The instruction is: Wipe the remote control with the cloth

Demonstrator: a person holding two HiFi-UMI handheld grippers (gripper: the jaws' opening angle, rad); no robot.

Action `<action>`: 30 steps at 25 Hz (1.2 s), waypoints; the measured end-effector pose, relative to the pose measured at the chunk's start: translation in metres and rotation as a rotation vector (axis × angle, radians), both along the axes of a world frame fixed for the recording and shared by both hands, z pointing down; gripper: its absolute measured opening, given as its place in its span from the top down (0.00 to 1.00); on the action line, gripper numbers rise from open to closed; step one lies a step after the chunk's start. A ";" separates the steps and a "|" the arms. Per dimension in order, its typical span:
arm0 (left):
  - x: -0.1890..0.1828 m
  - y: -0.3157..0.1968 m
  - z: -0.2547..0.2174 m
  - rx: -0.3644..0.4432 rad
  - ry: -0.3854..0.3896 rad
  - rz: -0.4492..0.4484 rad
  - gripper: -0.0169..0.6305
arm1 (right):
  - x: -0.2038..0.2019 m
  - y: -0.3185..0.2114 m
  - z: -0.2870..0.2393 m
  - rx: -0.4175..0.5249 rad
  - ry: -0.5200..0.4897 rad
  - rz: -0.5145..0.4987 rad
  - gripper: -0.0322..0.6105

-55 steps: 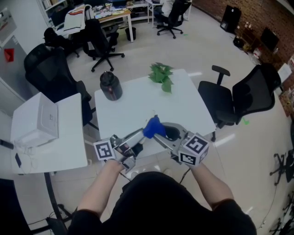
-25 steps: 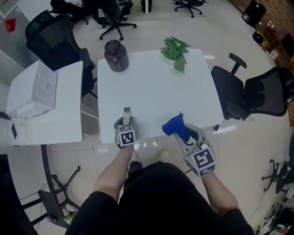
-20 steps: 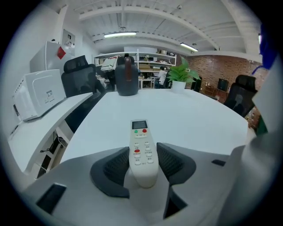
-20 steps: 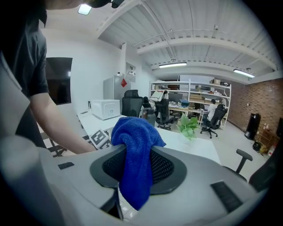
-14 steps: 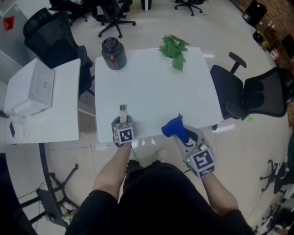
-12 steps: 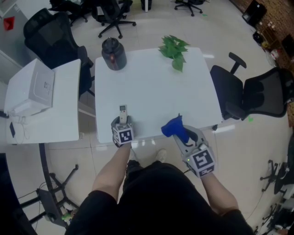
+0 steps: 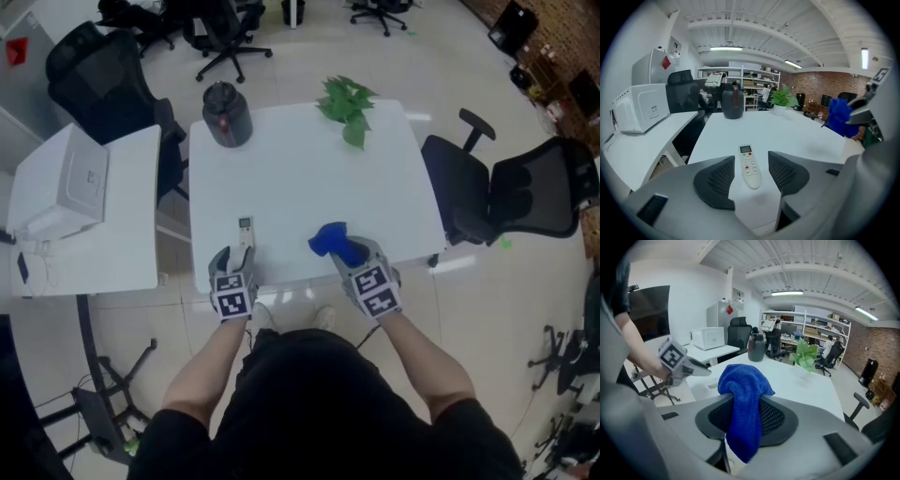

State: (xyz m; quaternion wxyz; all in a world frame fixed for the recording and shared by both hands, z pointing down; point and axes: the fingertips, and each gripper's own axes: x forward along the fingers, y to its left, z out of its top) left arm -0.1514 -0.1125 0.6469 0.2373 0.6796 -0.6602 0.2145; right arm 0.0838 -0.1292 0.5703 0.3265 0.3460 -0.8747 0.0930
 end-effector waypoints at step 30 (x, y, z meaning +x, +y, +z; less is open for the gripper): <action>0.061 0.021 -0.128 0.216 -0.015 0.286 0.62 | -0.077 0.015 -0.047 0.060 -0.111 -0.034 0.57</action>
